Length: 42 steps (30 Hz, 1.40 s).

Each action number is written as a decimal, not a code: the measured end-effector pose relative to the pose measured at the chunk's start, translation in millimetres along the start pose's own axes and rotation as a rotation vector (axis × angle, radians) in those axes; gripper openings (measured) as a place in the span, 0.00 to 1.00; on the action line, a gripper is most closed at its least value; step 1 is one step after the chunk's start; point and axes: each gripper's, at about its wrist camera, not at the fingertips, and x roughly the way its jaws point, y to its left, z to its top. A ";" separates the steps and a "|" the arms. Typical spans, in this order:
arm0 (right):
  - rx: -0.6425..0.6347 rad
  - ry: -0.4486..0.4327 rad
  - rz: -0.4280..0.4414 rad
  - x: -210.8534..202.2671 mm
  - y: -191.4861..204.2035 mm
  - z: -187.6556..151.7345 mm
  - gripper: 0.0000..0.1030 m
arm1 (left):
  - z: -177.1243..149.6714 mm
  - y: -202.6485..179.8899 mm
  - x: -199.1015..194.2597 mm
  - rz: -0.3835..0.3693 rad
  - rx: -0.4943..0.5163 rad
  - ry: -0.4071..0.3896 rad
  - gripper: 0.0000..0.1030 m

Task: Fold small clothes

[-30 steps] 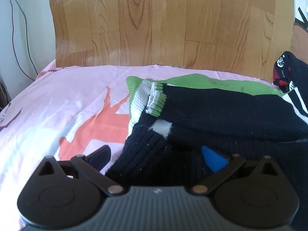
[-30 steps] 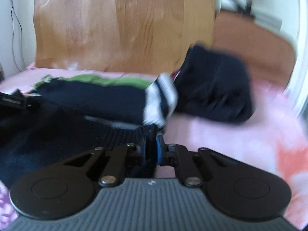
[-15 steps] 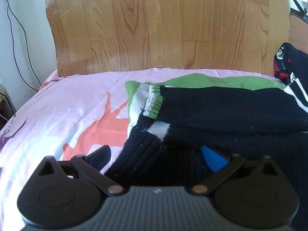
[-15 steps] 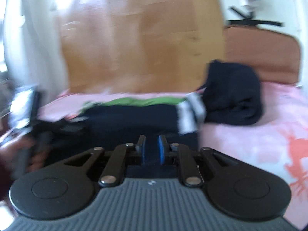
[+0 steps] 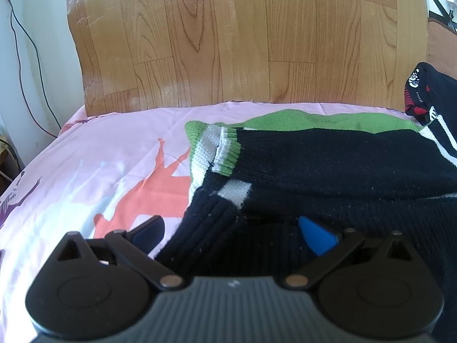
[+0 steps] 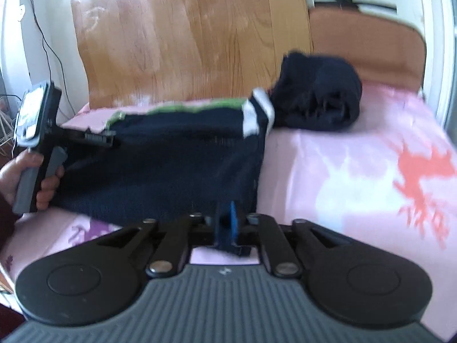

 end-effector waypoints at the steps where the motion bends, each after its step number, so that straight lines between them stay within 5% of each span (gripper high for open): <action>1: -0.006 -0.018 -0.004 -1.9 1.6 5.9 0.24 | 0.1 0.2 0.1 -0.001 -0.001 0.001 1.00; 8: -0.040 -0.066 0.043 13.2 12.5 68.4 0.26 | 1.0 4.3 -0.3 -0.029 -0.018 0.003 1.00; 12: -0.072 -0.053 0.091 61.3 24.6 115.9 0.29 | 0.8 6.2 -1.4 -0.059 -0.028 -0.004 1.00; 19: -0.031 0.127 0.149 214.6 58.9 178.3 0.48 | 1.5 7.7 -0.7 -0.130 -0.024 0.004 1.00; 25: -0.026 0.260 0.123 312.6 87.7 186.7 0.66 | 2.3 12.5 1.6 -0.162 -0.044 0.028 1.00; 28: -0.013 0.334 0.136 333.7 92.8 179.4 0.65 | 2.4 11.5 0.3 -0.162 -0.038 0.026 1.00; 29: -0.048 0.327 0.127 333.5 97.7 176.1 0.53 | 2.5 11.3 -0.2 -0.163 -0.037 0.025 1.00; 30: -0.110 0.312 0.137 329.8 106.2 174.5 0.24 | 2.7 11.6 -0.6 -0.164 -0.037 0.024 0.99; 32: -0.151 0.298 0.126 321.0 120.1 176.5 0.13 | 4.2 16.4 -3.1 -0.177 -0.056 0.010 0.92; 36: -0.240 0.173 0.074 270.5 138.3 180.0 0.12 | 8.5 55.3 -26.1 -0.224 -0.245 -0.123 0.85; 42: -0.306 -0.100 0.082 123.2 149.5 154.2 0.12 | -5.1 126.0 -67.8 -0.213 -0.580 -0.361 0.85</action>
